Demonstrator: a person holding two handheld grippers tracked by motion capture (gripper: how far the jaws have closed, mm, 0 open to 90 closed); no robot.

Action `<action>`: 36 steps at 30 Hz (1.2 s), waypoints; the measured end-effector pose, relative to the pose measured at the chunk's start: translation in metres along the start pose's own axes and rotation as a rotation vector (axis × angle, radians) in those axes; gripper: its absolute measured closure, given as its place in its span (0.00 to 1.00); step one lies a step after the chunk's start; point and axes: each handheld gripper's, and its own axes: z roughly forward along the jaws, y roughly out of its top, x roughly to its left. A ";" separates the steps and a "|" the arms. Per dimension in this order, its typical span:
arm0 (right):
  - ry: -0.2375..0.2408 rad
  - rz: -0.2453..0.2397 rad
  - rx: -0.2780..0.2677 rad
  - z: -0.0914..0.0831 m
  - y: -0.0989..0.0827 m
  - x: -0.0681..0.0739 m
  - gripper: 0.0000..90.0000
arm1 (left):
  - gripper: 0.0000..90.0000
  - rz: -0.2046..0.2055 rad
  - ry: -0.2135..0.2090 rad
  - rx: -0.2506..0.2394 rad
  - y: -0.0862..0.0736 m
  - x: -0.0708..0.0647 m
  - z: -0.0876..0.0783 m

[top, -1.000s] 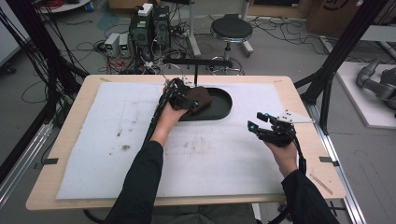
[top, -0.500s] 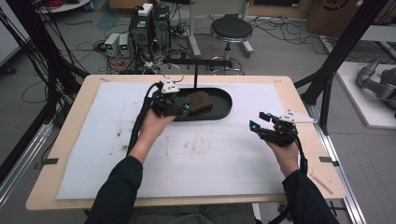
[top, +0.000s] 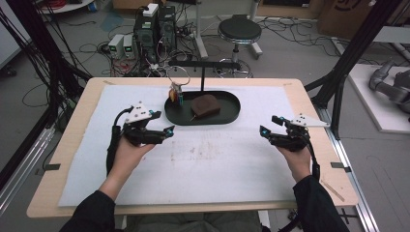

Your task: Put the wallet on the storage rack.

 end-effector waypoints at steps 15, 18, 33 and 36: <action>-0.036 0.000 0.023 0.000 -0.002 -0.006 0.23 | 0.26 -0.034 0.122 -0.109 -0.049 0.020 -0.043; -0.045 0.000 0.028 0.001 -0.003 -0.006 0.23 | 0.26 -0.041 0.142 -0.112 -0.052 0.021 -0.044; -0.055 0.000 0.040 -0.001 -0.005 -0.007 0.23 | 0.26 -0.061 0.163 -0.103 -0.056 0.026 -0.042; -0.058 0.005 0.041 -0.002 -0.006 -0.008 0.23 | 0.26 -0.061 0.165 -0.096 -0.057 0.027 -0.041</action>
